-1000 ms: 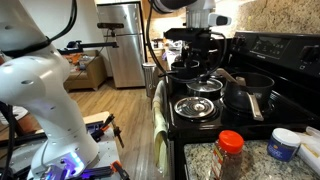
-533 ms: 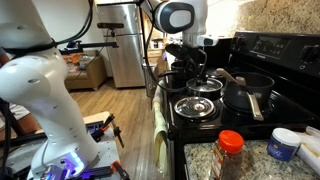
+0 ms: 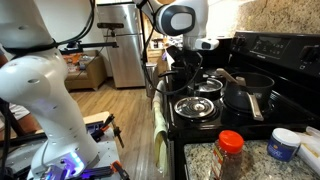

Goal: Slide the brown pot handle to the right, put the lid on the covered pot, and then put the pot with a black handle on the right front plate

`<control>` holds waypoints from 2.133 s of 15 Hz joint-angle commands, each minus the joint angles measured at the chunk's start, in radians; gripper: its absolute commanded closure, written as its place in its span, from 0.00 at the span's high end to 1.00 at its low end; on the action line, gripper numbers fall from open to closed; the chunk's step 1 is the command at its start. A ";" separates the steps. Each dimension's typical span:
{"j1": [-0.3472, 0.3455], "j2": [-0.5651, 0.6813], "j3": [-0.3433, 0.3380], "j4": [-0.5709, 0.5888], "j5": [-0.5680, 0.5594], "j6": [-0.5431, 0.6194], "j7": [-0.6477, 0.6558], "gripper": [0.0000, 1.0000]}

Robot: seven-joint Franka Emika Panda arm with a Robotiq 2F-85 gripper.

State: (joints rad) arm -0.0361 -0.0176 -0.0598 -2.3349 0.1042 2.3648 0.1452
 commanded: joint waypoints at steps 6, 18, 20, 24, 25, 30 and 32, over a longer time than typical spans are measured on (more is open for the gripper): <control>0.003 0.074 0.003 0.028 -0.166 -0.096 0.327 1.00; 0.008 0.177 -0.003 0.094 -0.160 -0.065 0.230 0.33; 0.008 0.182 -0.003 0.098 -0.156 -0.064 0.217 0.20; 0.010 0.178 -0.003 0.097 -0.155 -0.072 0.209 0.08; 0.012 0.169 -0.002 0.093 -0.159 -0.078 0.215 0.12; 0.031 0.133 0.004 0.108 -0.194 -0.119 0.199 0.12; 0.053 0.118 0.008 0.144 -0.251 -0.173 0.220 0.12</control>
State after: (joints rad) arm -0.0063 0.1465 -0.0571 -2.2275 -0.0768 2.2713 0.3622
